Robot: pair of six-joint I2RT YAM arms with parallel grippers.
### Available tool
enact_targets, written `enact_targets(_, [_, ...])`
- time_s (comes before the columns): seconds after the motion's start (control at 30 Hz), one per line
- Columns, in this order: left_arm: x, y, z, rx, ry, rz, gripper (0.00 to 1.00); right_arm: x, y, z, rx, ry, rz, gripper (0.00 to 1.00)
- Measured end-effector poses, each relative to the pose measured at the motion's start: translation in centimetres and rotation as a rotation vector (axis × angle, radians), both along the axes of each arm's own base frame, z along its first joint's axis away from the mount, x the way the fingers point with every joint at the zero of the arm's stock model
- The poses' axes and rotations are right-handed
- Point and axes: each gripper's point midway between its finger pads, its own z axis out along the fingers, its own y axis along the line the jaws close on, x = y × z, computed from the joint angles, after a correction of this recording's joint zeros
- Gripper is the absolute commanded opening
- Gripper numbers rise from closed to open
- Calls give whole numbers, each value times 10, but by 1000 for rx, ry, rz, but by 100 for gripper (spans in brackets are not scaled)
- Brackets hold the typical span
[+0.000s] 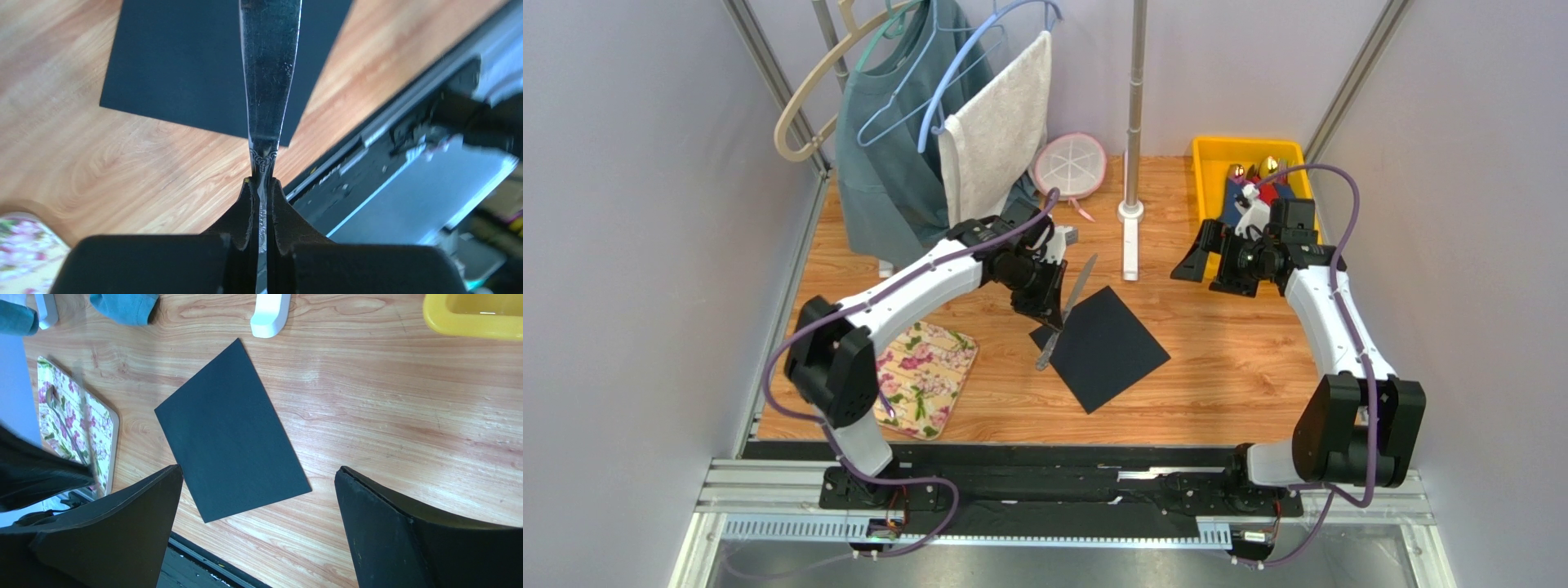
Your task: Place the utensils on the paper napkin and roll it up
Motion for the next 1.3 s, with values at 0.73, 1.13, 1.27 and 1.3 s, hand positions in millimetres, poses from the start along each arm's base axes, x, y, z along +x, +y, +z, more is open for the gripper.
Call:
enact_targets(0.73, [59, -96, -86, 166, 104, 386, 0, -9, -18, -13, 87, 59, -66, 100])
enact_targets(1.13, [53, -102, -101, 192, 121, 410, 0, -10, -17, -12, 103, 51, -72, 100])
enact_targets(1.27, [52, -104, -101, 190, 123, 414, 0, -10, -17, -12, 107, 50, -73, 100])
enact_targets(1.3, [52, -104, -102, 190, 124, 415, 0, -10, -17, -12, 108, 50, -73, 100])
